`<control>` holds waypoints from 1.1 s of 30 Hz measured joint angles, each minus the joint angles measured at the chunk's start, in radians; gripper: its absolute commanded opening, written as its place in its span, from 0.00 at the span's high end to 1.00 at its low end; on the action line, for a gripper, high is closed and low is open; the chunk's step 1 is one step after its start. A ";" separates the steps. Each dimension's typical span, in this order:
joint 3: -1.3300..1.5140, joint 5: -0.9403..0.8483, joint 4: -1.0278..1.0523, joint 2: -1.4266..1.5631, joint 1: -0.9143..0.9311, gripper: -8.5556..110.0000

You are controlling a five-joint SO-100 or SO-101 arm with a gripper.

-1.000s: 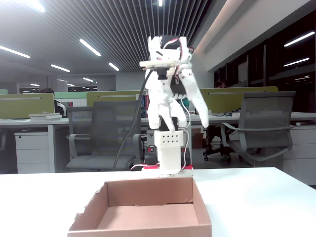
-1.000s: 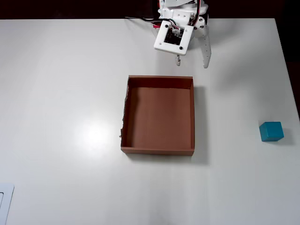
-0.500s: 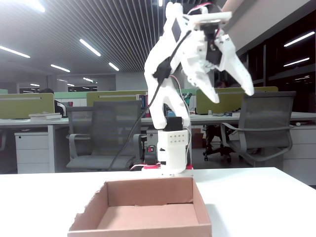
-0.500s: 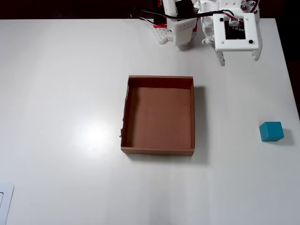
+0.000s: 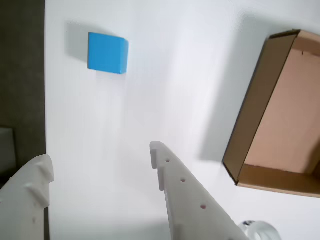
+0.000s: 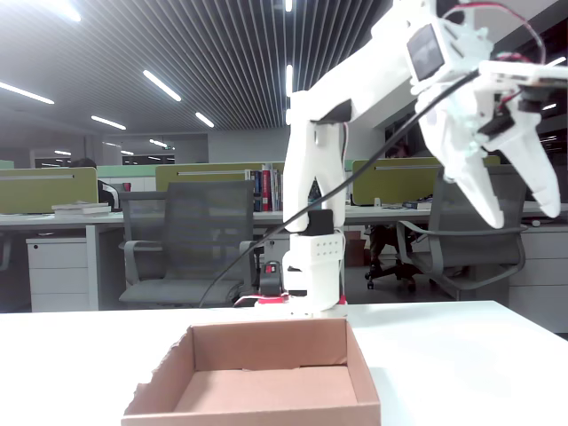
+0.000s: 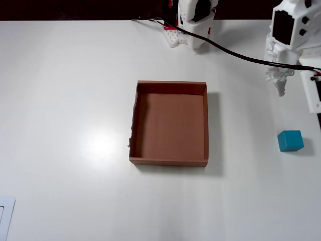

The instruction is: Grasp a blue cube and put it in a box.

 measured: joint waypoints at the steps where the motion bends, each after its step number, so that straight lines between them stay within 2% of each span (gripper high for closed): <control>1: -0.034 0.003 0.006 -0.040 -0.005 0.72; 11: -0.311 0.044 0.046 -0.356 -0.052 0.70; 18: -0.442 0.071 0.061 -0.514 -0.049 0.65; 33: -0.560 0.166 0.061 -0.689 -0.021 0.66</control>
